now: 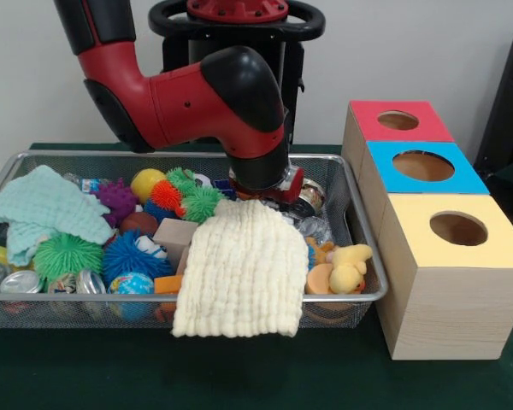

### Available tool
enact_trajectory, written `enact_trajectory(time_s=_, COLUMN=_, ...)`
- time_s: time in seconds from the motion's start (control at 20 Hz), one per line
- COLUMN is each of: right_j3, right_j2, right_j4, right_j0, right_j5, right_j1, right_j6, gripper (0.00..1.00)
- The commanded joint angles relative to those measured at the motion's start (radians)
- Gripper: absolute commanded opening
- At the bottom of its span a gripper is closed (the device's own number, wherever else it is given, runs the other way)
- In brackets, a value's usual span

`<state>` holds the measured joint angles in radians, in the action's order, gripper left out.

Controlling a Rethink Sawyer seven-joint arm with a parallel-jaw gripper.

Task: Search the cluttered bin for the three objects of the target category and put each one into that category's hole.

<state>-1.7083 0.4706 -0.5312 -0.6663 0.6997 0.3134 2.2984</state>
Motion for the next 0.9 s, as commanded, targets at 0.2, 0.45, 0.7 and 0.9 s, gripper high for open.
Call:
enact_trajectory(time_s=0.2, right_j3=0.145, right_j2=0.010, right_j4=-0.134, right_j0=-0.088, right_j5=0.123, right_j1=0.009, right_j6=-0.387, gripper=0.00)
enact_trajectory(time_s=0.45, right_j3=0.153, right_j2=0.023, right_j4=-0.138, right_j0=-0.105, right_j5=0.149, right_j1=0.012, right_j6=-0.418, gripper=0.00)
enact_trajectory(time_s=0.7, right_j3=0.170, right_j2=0.031, right_j4=-0.143, right_j0=-0.114, right_j5=0.165, right_j1=0.003, right_j6=-0.449, gripper=0.00)
enact_trajectory(time_s=0.9, right_j3=0.182, right_j2=0.037, right_j4=-0.144, right_j0=-0.119, right_j5=0.178, right_j1=-0.003, right_j6=-0.475, gripper=0.00)
